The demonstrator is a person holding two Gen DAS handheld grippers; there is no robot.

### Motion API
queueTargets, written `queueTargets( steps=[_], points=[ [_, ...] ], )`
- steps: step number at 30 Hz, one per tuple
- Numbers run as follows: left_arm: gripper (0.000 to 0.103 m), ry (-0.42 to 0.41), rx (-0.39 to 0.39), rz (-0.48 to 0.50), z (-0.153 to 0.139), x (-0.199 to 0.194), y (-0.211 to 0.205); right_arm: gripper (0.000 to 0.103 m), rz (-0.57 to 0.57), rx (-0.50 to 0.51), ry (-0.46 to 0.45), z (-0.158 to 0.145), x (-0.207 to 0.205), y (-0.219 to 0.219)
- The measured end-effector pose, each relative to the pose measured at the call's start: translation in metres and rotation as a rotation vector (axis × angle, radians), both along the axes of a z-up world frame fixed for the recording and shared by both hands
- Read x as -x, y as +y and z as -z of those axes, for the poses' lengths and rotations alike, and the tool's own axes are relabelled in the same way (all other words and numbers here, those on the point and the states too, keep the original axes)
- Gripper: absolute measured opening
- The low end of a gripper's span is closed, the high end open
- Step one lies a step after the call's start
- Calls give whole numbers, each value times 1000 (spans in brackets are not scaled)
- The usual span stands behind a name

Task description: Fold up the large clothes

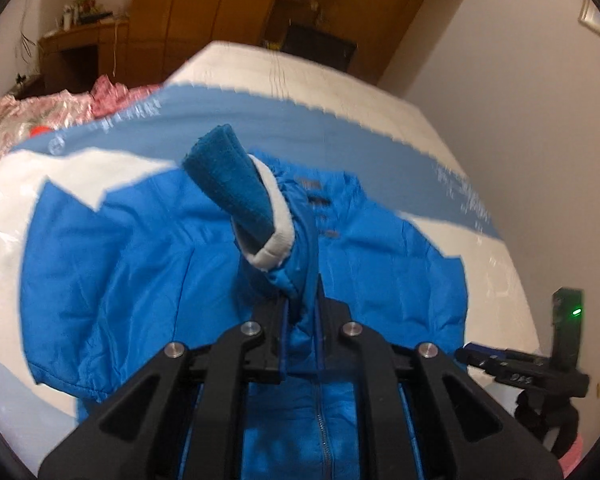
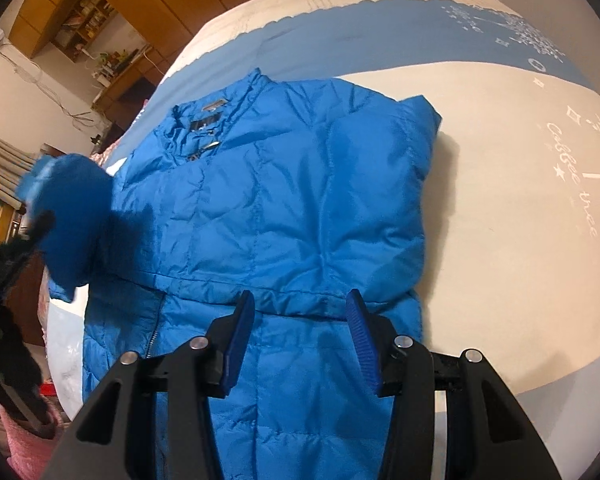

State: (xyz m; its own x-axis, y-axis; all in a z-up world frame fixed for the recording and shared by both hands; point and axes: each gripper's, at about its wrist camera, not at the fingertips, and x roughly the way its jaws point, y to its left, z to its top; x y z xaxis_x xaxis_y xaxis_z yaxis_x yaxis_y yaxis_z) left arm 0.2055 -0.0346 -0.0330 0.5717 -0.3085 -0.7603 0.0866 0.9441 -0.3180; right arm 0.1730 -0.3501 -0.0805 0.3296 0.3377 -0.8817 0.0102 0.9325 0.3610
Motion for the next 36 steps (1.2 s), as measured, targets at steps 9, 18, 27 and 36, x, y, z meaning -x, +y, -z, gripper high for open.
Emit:
queueTargets(
  steps=[9,18,27,36],
  points=[
    [36,109,37,214,45,3,-29,48,5,-17,15,7,-3,-6],
    [47,98,44,133,19,17,20,48,-57,-48,-12,-8,-20,21],
    [45,265,-53,0,71,-12,55,48,-156,-113,100,19,-61,77],
    [45,220,-69,25,54,-9,44,10,-174,-116,57,25,-66,86]
  ],
)
